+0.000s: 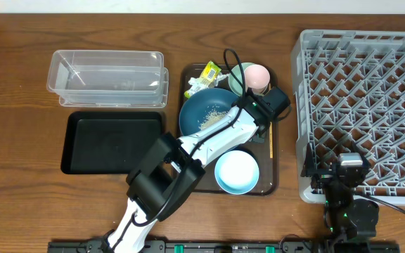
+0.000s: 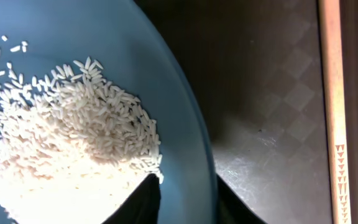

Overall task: Sort waste into correct bins and load items into the dishwasher rack
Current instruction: 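Lift the blue plate with the left gripper toward the black tray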

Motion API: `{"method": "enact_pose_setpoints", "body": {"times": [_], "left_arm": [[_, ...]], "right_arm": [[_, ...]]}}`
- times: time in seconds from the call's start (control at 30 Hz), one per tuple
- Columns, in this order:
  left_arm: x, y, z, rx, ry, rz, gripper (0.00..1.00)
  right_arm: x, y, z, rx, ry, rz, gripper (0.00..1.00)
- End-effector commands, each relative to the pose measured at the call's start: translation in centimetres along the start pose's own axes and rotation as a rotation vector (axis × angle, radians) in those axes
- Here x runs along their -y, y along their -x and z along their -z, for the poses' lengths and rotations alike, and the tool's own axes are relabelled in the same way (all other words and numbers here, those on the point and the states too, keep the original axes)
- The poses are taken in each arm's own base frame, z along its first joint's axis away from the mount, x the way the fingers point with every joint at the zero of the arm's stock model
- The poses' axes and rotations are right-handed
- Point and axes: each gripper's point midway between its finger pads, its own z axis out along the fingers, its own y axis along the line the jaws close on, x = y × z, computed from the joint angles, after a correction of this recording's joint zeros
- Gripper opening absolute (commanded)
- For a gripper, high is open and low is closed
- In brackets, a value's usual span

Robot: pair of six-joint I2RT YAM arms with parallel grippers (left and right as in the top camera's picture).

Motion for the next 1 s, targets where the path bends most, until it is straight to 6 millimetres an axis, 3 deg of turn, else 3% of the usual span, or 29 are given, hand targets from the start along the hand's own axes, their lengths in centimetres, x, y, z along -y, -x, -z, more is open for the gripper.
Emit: {"method": "enact_pose_setpoints", "body": {"times": [0.0,0.23,0.43,0.8,0.97], "left_arm": [[-0.2,-0.1,0.3,0.004,0.007,0.002,0.21],[0.5,0.9,3.2,0.061,-0.035,0.003,0.06],[0.5,1.3,6.1,0.098,-0.063,0.006,0.06],[-1.9,-0.1,11.6,0.088,-0.062,0.015,0.06],[-1.4,-1.2,14.1,0.020,-0.203,0.044,0.06]], "right_arm": [[0.0,-0.1,0.0,0.000,0.003,0.009,0.99],[0.0,-0.1,0.0,0.000,0.003,0.009,0.99],[0.0,-0.1,0.0,0.000,0.003,0.009,0.99],[0.0,-0.1,0.0,0.000,0.003,0.009,0.99],[0.0,-0.1,0.0,0.000,0.003,0.009,0.99]]}}
